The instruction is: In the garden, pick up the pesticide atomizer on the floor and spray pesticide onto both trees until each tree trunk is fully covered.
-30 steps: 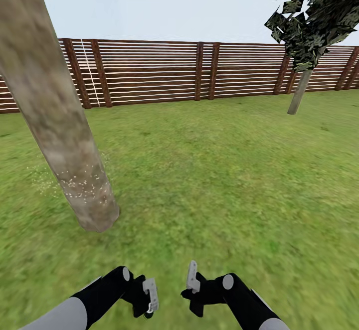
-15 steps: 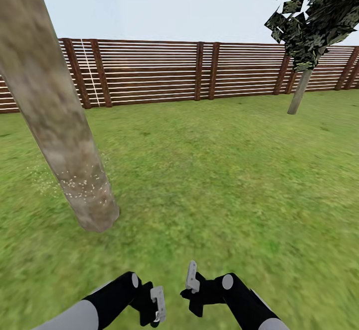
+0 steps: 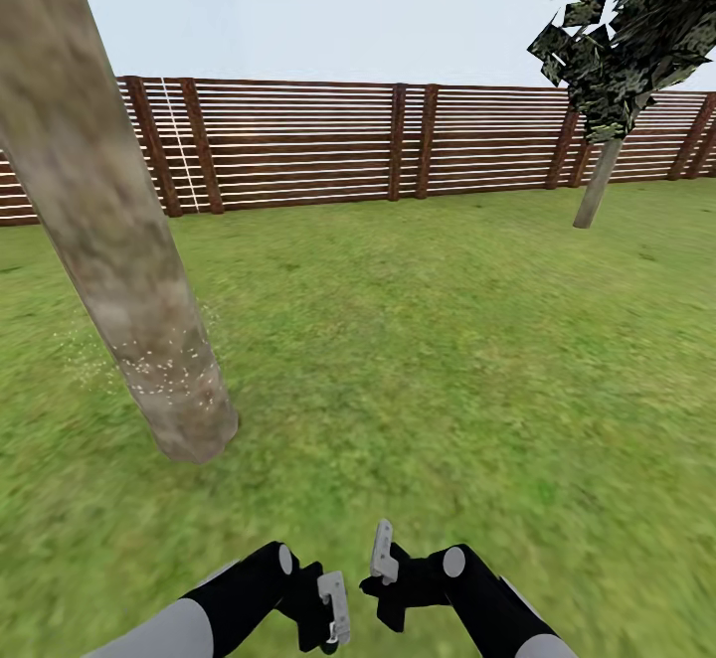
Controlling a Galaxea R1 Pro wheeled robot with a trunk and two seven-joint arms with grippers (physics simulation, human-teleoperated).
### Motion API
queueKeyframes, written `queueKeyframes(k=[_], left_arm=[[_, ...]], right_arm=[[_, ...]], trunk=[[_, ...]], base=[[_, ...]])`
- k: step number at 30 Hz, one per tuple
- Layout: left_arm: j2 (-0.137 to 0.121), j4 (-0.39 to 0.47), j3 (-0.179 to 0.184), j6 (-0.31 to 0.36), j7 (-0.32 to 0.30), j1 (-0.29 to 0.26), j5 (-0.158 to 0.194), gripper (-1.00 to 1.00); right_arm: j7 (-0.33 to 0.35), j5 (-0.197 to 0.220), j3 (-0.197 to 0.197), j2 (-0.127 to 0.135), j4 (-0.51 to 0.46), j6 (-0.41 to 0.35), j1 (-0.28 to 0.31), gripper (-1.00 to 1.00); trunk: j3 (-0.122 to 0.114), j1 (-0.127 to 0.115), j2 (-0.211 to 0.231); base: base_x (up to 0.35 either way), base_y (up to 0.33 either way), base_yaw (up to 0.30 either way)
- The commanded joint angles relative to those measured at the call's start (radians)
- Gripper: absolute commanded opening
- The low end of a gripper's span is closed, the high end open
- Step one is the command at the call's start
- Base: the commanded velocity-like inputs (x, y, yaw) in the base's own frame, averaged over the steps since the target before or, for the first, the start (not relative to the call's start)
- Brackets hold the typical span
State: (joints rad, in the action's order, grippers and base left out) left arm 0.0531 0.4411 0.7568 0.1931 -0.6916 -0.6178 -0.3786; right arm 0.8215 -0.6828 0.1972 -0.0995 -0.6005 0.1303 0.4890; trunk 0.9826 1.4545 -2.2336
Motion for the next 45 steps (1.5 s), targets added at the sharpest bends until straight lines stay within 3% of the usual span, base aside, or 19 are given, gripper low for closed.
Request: queueKeyframes(k=[1, 16, 22, 32, 37, 45], left_arm=[[-0.001, 0.002, 0.000, 0.003, -0.006, 0.000, -0.003, -1.00], [0.009, 0.002, 0.001, -0.042, -0.019, 0.000, 0.006, -1.00], [0.011, 0.005, 0.000, -0.043, -0.070, 0.000, 0.007, -1.00], [0.017, 0.012, -0.010, -0.044, -0.067, 0.000, 0.012, -1.00], [0.018, 0.014, -0.009, -0.044, -0.066, 0.000, 0.044, -1.00], [0.017, 0.014, -0.010, -0.044, -0.065, 0.000, 0.046, -1.00]], right_arm=[[0.001, -0.011, -0.001, 0.000, -0.001, 0.008, 0.000, -1.00], [0.001, -0.011, -0.001, 0.000, 0.001, 0.008, 0.000, -1.00], [0.000, -0.011, -0.001, 0.000, 0.002, 0.008, 0.000, -1.00], [-0.001, -0.011, -0.001, 0.000, 0.004, 0.008, 0.000, -1.00], [-0.001, -0.011, -0.001, 0.000, 0.004, 0.008, 0.000, -1.00], [-0.001, -0.011, -0.001, 0.000, 0.005, 0.008, 0.000, -1.00]], trunk=[[0.001, 0.000, 0.000], [0.001, 0.000, 0.000], [0.001, 0.000, 0.000], [0.001, 0.000, 0.000], [0.001, 0.000, 0.000], [0.001, 0.000, 0.000]], base=[[0.000, 0.000, 0.000], [0.000, 0.000, 0.000], [0.000, 0.000, 0.000], [0.000, 0.000, 0.000], [0.000, 0.000, 0.000], [0.000, 0.000, 0.000]])
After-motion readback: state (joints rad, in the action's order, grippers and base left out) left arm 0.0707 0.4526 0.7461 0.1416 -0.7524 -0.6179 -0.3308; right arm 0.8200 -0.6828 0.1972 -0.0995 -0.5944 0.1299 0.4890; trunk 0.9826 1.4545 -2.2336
